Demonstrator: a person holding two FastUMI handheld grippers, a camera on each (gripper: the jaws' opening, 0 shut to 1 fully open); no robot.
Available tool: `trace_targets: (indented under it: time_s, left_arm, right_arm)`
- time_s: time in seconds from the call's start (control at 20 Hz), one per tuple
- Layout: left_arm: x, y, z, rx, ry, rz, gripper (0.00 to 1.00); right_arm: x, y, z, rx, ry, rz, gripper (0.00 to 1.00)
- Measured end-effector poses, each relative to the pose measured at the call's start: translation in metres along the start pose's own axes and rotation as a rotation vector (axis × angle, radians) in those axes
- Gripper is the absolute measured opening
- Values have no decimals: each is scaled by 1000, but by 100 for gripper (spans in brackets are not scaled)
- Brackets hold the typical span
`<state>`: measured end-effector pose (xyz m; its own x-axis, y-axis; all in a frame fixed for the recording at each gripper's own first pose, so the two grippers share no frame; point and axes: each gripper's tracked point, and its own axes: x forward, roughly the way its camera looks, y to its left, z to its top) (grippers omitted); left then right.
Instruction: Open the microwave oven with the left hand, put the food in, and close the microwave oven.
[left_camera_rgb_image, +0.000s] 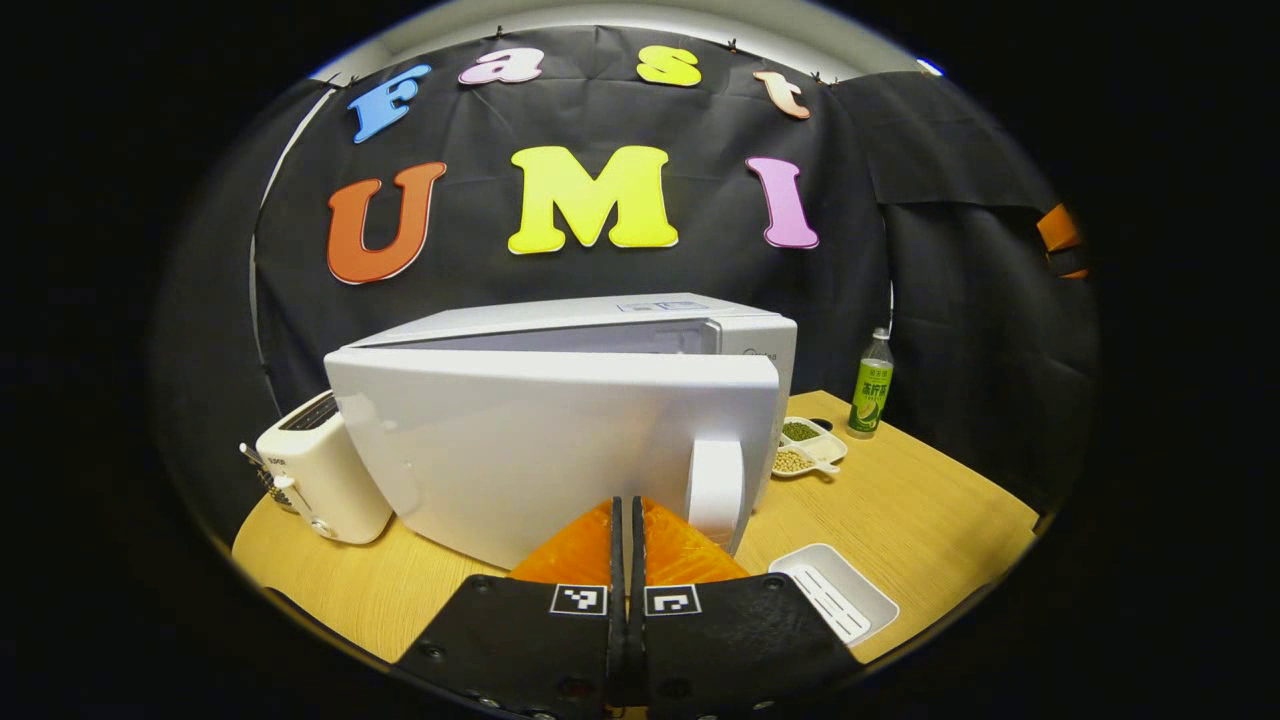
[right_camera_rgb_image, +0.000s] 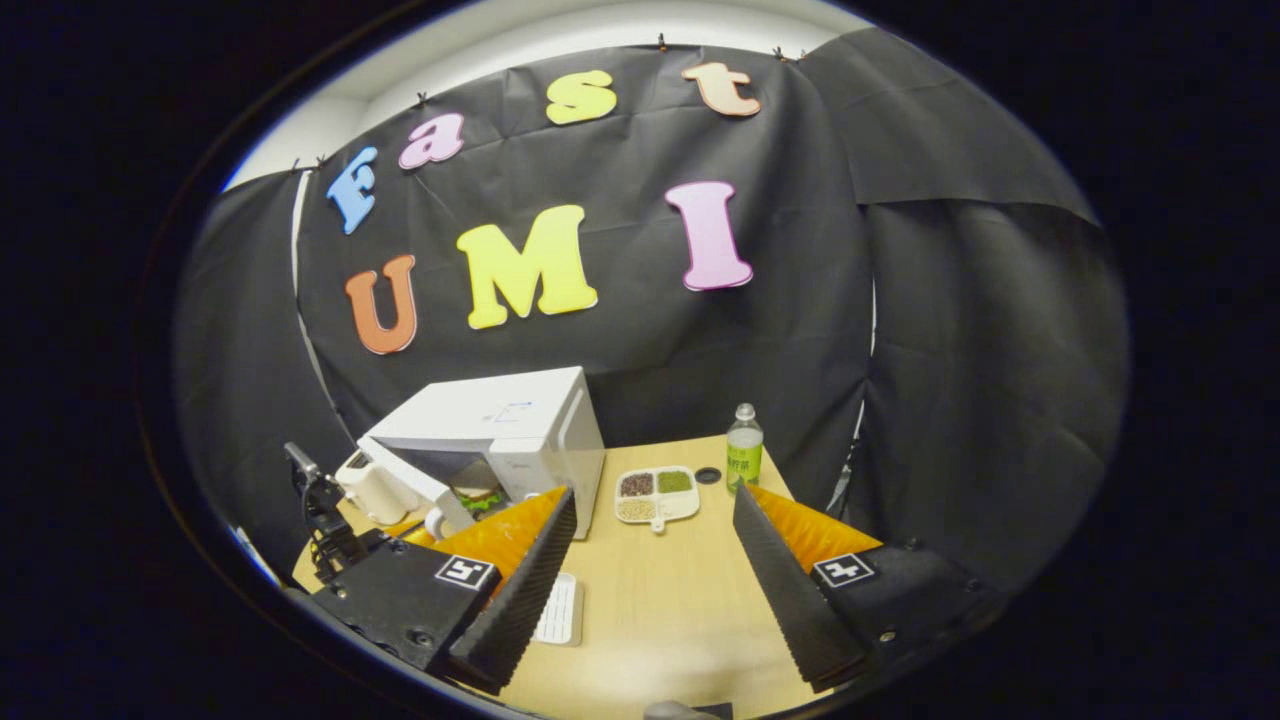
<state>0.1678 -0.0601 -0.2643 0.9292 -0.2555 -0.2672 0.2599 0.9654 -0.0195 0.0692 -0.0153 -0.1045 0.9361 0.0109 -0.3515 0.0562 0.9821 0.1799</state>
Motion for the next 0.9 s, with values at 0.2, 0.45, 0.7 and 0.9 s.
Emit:
trace_targets:
  time_s: [0.2,0.45,0.7,0.9]
  left_arm:
    - [27,-3,8,19,-10,1,0]
    - [58,-10,14,30,-18,-3,0]
    - [80,-13,19,21,-17,-1,0]
    - [86,-12,20,14,-15,4,0]
  right_arm:
    - [7,-4,3,-10,7,1,100]
    - [12,-8,11,-20,4,2,100]
    - [19,-9,8,-21,19,12,92]
    - [23,-8,6,-17,26,14,92]
